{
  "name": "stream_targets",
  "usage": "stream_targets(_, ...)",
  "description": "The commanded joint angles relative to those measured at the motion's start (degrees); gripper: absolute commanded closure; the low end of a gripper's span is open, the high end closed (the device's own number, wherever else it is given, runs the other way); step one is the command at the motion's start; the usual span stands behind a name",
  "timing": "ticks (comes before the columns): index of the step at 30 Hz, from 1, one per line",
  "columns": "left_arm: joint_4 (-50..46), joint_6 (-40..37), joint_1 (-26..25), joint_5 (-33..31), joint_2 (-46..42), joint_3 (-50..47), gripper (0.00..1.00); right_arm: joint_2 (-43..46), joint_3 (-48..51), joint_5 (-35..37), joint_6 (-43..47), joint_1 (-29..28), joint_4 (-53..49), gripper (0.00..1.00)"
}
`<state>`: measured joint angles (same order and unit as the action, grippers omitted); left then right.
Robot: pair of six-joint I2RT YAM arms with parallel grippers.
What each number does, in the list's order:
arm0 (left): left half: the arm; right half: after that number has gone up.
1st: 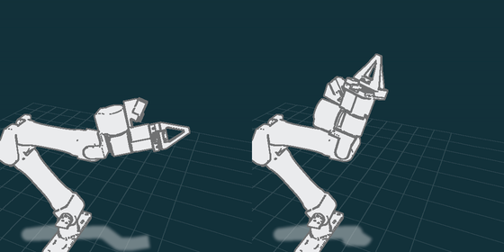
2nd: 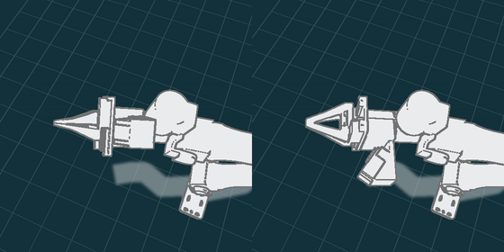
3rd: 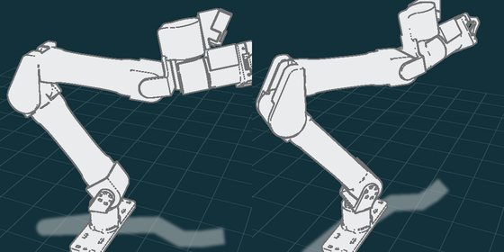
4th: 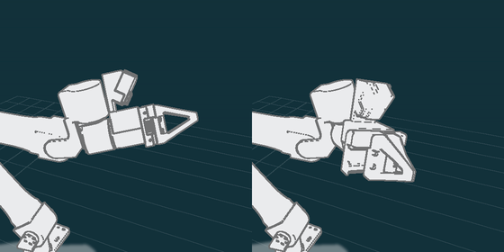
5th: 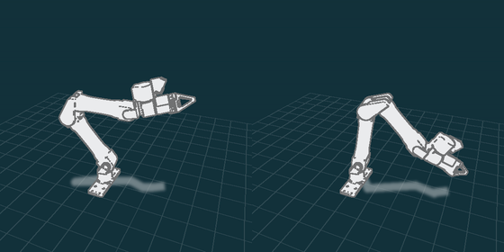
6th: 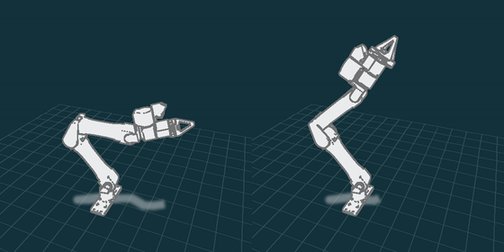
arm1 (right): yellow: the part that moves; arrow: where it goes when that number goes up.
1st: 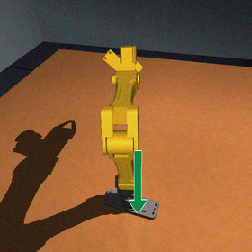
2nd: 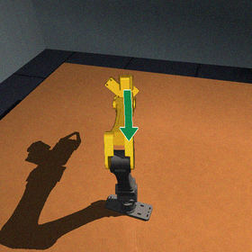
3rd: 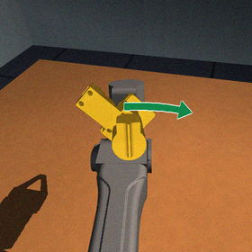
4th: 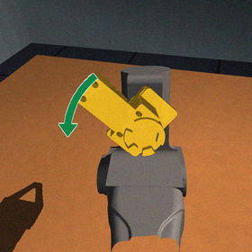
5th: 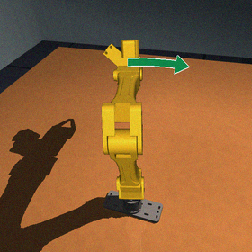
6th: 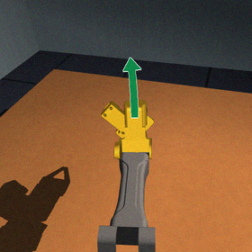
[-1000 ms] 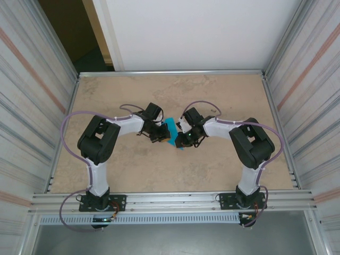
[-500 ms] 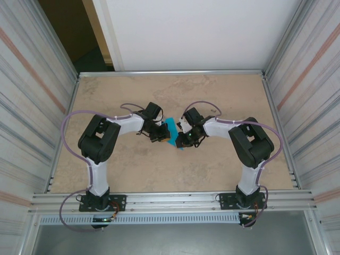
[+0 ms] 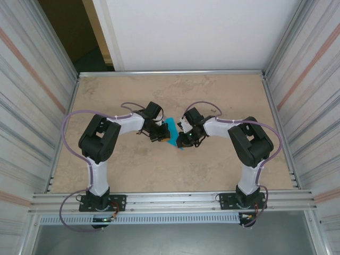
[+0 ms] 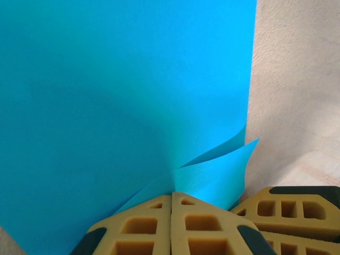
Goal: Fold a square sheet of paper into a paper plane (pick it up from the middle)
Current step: Third fold the triangle at the center of the table.
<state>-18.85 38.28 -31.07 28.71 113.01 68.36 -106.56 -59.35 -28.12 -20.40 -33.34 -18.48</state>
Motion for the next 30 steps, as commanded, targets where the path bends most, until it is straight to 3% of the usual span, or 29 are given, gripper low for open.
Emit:
stream_targets(1, -4.17, -2.42, 1.10, -5.53, 0.62, 0.74, 0.92, -2.49, 0.73, 2.32, -0.32, 0.21, -2.76, 0.90)
stream_targets(12, 12.01, 5.19, -1.54, -2.17, -7.94, -8.02, 0.96, -3.77, 1.43, 1.78, -3.19, 0.27, -3.32, 0.92)
stream_targets(18, 12.89, 4.87, -3.91, -2.46, -6.16, -8.75, 0.98, -4.55, 1.12, 1.31, -3.35, 0.16, -4.01, 0.92)
stream_targets(30, 9.98, 1.74, -3.46, -7.03, -3.53, -9.18, 0.98, -5.49, 1.13, 2.89, -3.68, 0.03, -5.95, 0.93)
